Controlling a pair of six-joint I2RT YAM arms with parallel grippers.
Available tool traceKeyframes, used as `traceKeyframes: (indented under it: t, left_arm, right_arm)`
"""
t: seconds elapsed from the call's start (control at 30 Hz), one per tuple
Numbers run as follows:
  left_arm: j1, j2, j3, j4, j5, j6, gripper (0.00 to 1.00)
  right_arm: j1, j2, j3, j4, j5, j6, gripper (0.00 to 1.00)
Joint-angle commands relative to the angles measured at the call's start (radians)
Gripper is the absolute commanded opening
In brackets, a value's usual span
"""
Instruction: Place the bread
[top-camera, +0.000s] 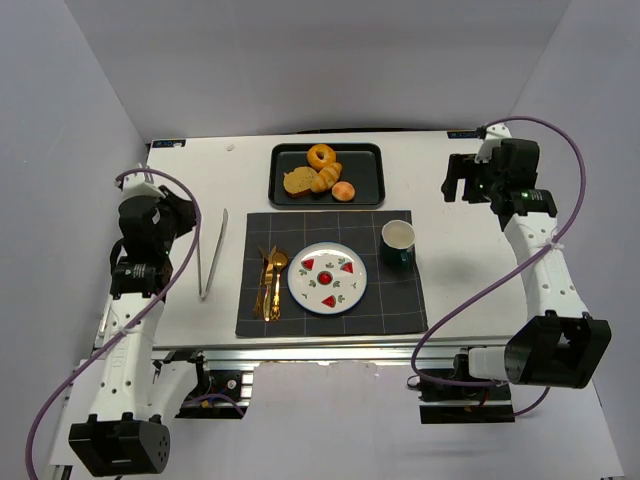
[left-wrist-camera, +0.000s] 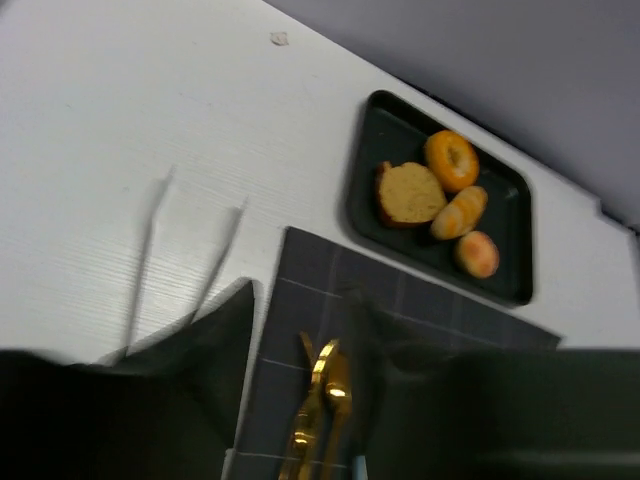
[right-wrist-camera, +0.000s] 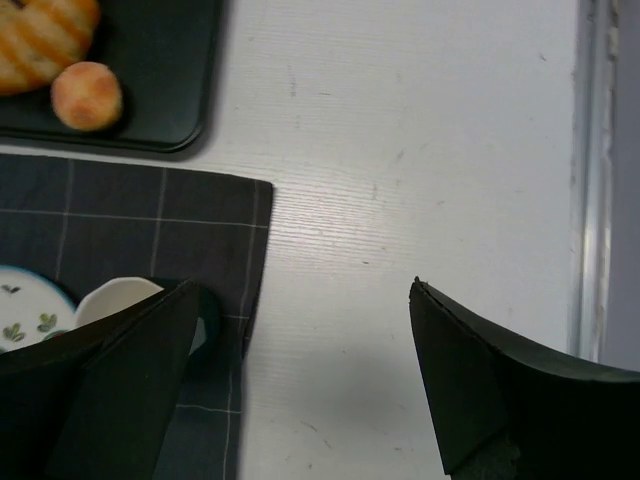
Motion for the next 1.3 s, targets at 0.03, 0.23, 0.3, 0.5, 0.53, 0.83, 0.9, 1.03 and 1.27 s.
traceKeyframes:
  t: [0.03, 0.23, 0.3, 0.5, 0.53, 0.83, 0.9, 1.03, 1.27]
  left_arm:
    - [-0.002, 0.007, -0.027, -0.045, 0.073, 0.019, 0.02]
    - [-0.002, 0.023, -0.048, -0.108, 0.037, 0.053, 0.36]
    - [-0.002, 0.033, -0.044, -0.138, -0.008, 0.079, 0.77]
    - [-0.002, 0.105, -0.041, -0.192, -0.08, 0.134, 0.98]
    - [-0.002, 0.118, -0.041, -0.197, -0.085, 0.142, 0.97]
    - [-0.005, 0.204, -0.091, -0.123, -0.028, 0.223, 0.8]
    - [-0.005, 0.228, -0.087, -0.137, -0.023, 0.237, 0.82]
    - [-0.006, 0.247, -0.1, -0.122, 0.006, 0.255, 0.98]
    - [-0.023, 0.352, -0.114, -0.103, 0.018, 0.274, 0.98]
  right_arm:
    - [0.0, -0.008, 0.055, -0.035, -0.245, -0.139, 0.89]
    - [0.095, -0.1, -0.072, -0.163, -0.658, -0.738, 0.89]
    - [0.153, -0.104, -0.1, -0.175, -0.67, -0.778, 0.89]
    - [0.201, -0.025, -0.066, -0.161, -0.721, -0.589, 0.14]
    - [0.201, -0.016, -0.072, -0.112, -0.719, -0.576, 0.04]
    - [0.224, 0.092, 0.026, -0.156, -0.707, -0.563, 0.89]
    - [0.224, 0.096, 0.031, -0.149, -0.696, -0.567, 0.89]
    - [0.224, 0.109, 0.028, -0.126, -0.69, -0.563, 0.89]
    - [0.219, 0.11, 0.006, -0.104, -0.675, -0.574, 0.9]
